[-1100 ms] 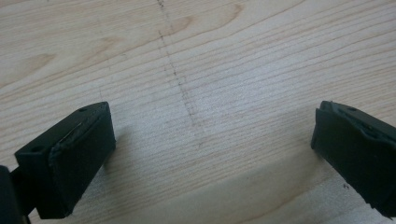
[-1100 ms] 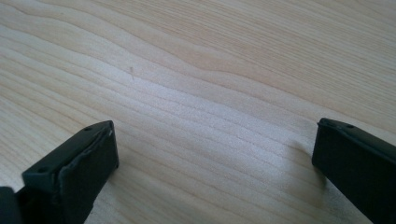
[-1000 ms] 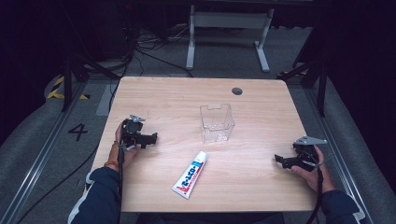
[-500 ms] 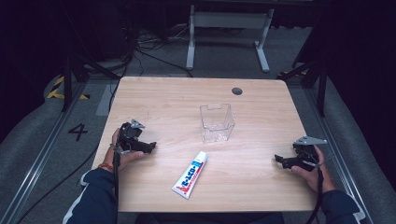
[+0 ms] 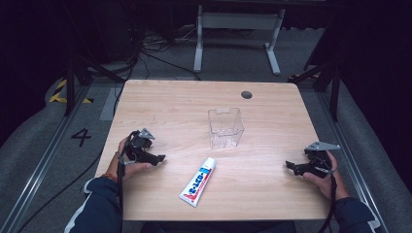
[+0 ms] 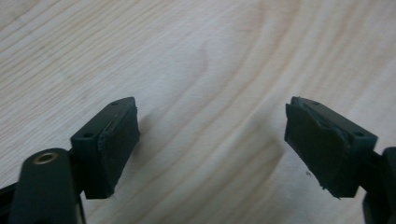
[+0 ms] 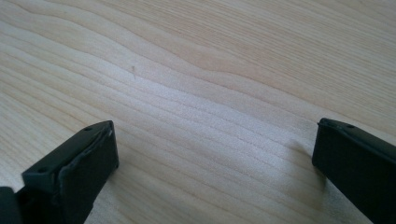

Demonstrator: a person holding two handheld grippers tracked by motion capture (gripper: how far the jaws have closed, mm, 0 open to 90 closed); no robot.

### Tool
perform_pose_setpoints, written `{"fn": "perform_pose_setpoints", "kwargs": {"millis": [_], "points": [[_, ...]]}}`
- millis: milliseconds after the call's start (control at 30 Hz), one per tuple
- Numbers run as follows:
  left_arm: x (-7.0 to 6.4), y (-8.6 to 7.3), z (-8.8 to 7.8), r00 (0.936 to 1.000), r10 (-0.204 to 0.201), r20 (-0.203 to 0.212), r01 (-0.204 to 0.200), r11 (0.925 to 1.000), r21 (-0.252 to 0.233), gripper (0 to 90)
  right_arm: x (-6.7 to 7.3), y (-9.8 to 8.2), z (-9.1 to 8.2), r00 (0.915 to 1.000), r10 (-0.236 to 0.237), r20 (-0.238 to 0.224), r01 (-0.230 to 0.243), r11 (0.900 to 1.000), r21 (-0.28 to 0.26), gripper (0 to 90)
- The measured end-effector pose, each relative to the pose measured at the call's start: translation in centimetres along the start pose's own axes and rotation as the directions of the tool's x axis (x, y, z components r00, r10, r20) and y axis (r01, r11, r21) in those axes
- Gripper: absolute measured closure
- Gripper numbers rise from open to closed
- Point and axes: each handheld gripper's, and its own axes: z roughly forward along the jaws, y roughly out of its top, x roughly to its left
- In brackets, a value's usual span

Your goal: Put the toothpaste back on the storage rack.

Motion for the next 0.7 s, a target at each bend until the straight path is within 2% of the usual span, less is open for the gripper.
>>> {"fn": "perform_pose_setpoints", "kwargs": {"millis": [100, 200, 233, 300, 333, 467, 500, 533, 600, 633, 667, 700], "points": [[-1.4, 0.3, -0.2, 0.9969, 0.067, 0.041, -0.068, 0.9977, 0.008, 22.0, 0.0, 0.0, 0.0, 1.0000, 0.000, 0.000, 0.000, 1.000, 0.000, 0.3], [-3.1, 0.6, 0.0, 0.9919, 0.110, 0.064, -0.111, 0.9939, 0.004, 22.8, 0.0, 0.0, 0.0, 1.0000, 0.000, 0.000, 0.000, 1.000, 0.000, 0.3], [-3.9, 0.7, 0.2, 0.9867, 0.144, 0.075, -0.145, 0.9894, 0.008, 24.9, 0.0, 0.0, 0.0, 1.0000, 0.000, 0.000, 0.000, 1.000, 0.000, 0.3], [-5.0, 0.8, 0.2, 0.9811, 0.170, 0.093, -0.171, 0.9852, 0.010, 28.2, 0.0, 0.0, 0.0, 1.0000, 0.000, 0.000, 0.000, 1.000, 0.000, 0.3], [-5.0, 0.8, 0.2, 0.9811, 0.170, 0.093, -0.171, 0.9852, 0.010, 28.6, 0.0, 0.0, 0.0, 1.0000, 0.000, 0.000, 0.000, 1.000, 0.000, 0.3], [-6.9, 0.5, 0.0, 0.9655, 0.223, 0.134, -0.226, 0.9740, 0.010, 33.8, 0.0, 0.0, 0.0, 1.0000, 0.000, 0.000, 0.000, 1.000, 0.000, 0.4], [-7.4, 0.4, -0.1, 0.9580, 0.249, 0.143, -0.253, 0.9675, 0.011, 36.5, 0.0, 0.0, 0.0, 1.0000, 0.000, 0.000, 0.000, 1.000, 0.000, 0.4], [-7.8, 0.4, -0.1, 0.9533, 0.262, 0.150, -0.266, 0.9638, 0.009, 38.6, 0.0, 0.0, 0.0, 1.0000, 0.000, 0.000, 0.000, 1.000, 0.000, 0.4], [-8.8, 0.3, 0.0, 0.9410, 0.289, 0.175, -0.297, 0.9546, 0.020, 39.3, 0.0, 0.0, 0.0, 1.0000, 0.000, 0.000, 0.000, 1.000, 0.000, 0.3], [-8.8, 0.3, 0.0, 0.9410, 0.289, 0.175, -0.297, 0.9546, 0.020, 39.8, 0.0, 0.0, 0.0, 1.0000, 0.000, 0.000, 0.000, 1.000, 0.000, 0.3], [-9.5, 0.3, 0.2, 0.9306, 0.315, 0.187, -0.326, 0.9446, 0.034, 39.8, 0.0, 0.0, 0.0, 1.0000, 0.000, 0.000, 0.000, 1.000, 0.000, 0.4], [-9.5, 0.3, 0.2, 0.9306, 0.315, 0.187, -0.326, 0.9446, 0.034, 39.9, 0.0, 0.0, 0.0, 1.0000, 0.000, 0.000, 0.000, 1.000, 0.000, 0.4]]}}
